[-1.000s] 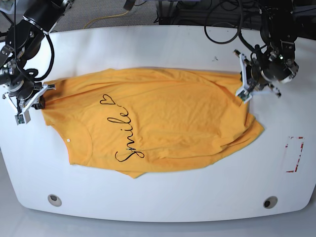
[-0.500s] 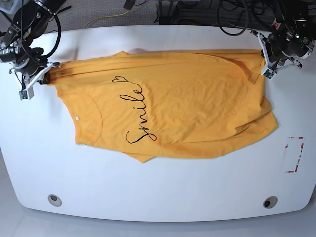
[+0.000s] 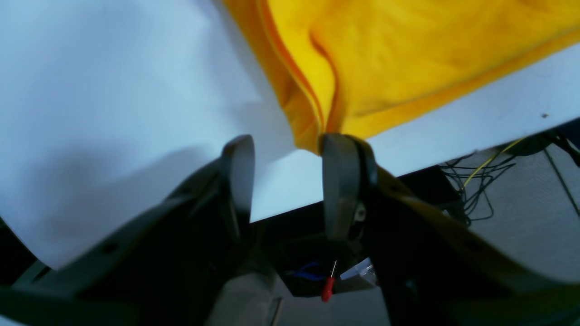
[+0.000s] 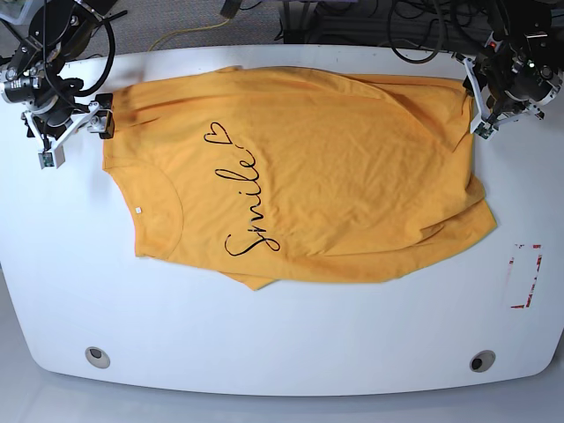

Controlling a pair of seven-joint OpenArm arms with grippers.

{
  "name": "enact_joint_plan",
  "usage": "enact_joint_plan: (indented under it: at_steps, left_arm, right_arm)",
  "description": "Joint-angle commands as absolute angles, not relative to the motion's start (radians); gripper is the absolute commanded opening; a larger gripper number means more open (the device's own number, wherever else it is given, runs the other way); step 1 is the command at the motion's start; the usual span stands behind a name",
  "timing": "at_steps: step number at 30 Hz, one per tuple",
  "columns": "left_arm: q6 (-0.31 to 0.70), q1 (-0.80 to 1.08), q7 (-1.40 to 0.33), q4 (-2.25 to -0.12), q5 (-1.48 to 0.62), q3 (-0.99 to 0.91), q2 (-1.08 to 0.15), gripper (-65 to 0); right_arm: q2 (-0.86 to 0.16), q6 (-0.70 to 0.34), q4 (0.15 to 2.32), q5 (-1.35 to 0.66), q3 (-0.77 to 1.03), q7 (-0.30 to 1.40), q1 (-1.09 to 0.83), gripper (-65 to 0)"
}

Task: Fold the T-shirt properly
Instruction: 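Release the shoulder edge and move both grippers toward the hem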

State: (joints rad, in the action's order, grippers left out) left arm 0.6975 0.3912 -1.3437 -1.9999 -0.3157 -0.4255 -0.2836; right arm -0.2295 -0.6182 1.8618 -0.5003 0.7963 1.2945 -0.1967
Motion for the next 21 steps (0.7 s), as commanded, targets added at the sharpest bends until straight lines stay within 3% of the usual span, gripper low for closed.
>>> enact_joint_plan:
  at_steps: [1,12,21]
  left_arm:
    - [0.698,0.364,-1.342,-2.014,-0.318,-0.463,-0.298,-41.7]
    - [0.698,0.288,-1.343,-2.012,-0.727,-0.799,-0.306,-41.7]
    - [0.698,0.196,-1.343,-2.009,-0.707,-0.839,-0.332,-41.5]
  right_arm:
    - [-0.246,-0.616,1.879,-0.558,0.803,1.276,-0.180,-3.0]
    - [-0.245,-0.616,1.679,-0.602,0.782,1.276,0.068,-3.2]
    - [-0.263,-0.616,1.274,-0.536,0.742,1.201,0.344,-3.2]
